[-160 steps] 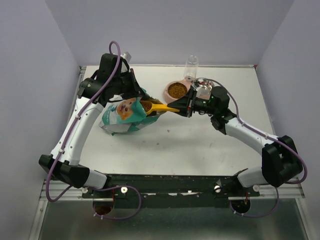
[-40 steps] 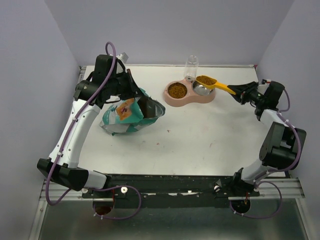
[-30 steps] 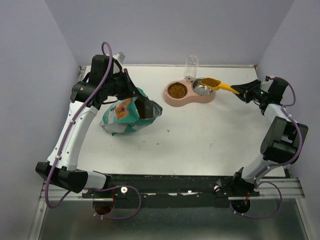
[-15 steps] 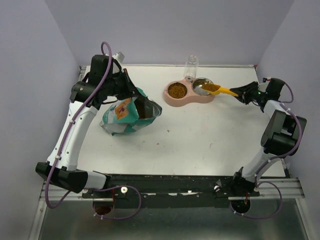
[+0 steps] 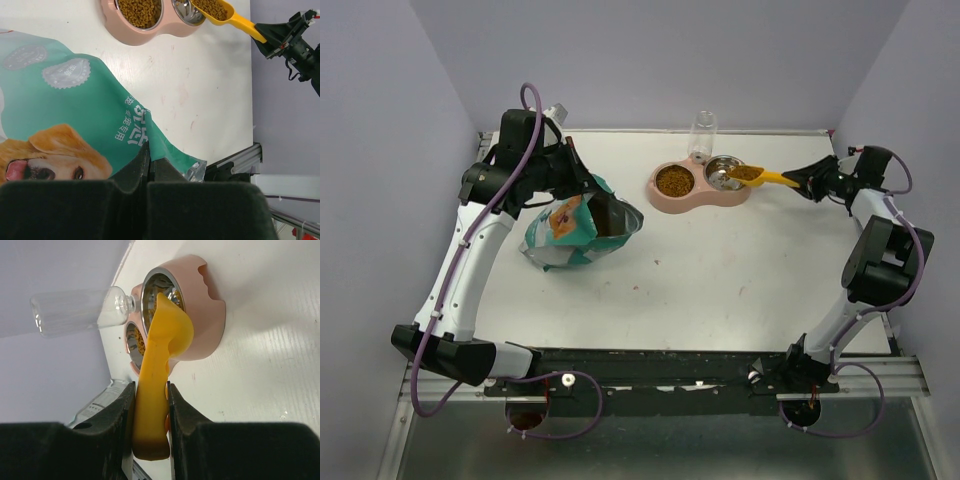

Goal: Serve the pet food

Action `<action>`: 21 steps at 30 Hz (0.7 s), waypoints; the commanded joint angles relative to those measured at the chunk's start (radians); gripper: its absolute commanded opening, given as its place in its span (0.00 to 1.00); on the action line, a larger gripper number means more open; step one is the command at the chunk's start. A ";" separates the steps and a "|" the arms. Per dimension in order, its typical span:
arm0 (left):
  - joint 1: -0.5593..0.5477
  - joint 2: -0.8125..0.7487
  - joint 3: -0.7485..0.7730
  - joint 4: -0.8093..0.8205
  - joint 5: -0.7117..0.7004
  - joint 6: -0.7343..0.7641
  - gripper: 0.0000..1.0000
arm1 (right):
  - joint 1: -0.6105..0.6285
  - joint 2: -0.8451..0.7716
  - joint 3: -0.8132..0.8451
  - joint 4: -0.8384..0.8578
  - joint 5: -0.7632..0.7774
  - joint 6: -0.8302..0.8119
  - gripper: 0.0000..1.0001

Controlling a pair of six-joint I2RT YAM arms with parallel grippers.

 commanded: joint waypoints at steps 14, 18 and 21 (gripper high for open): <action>0.011 -0.054 0.021 0.089 0.065 -0.015 0.00 | 0.098 0.045 0.230 -0.313 0.220 -0.210 0.01; 0.011 -0.056 0.021 0.090 0.064 -0.015 0.00 | 0.127 0.056 0.279 -0.363 0.258 -0.246 0.01; 0.013 -0.059 0.015 0.089 0.065 -0.018 0.00 | 0.148 0.057 0.308 -0.393 0.287 -0.262 0.01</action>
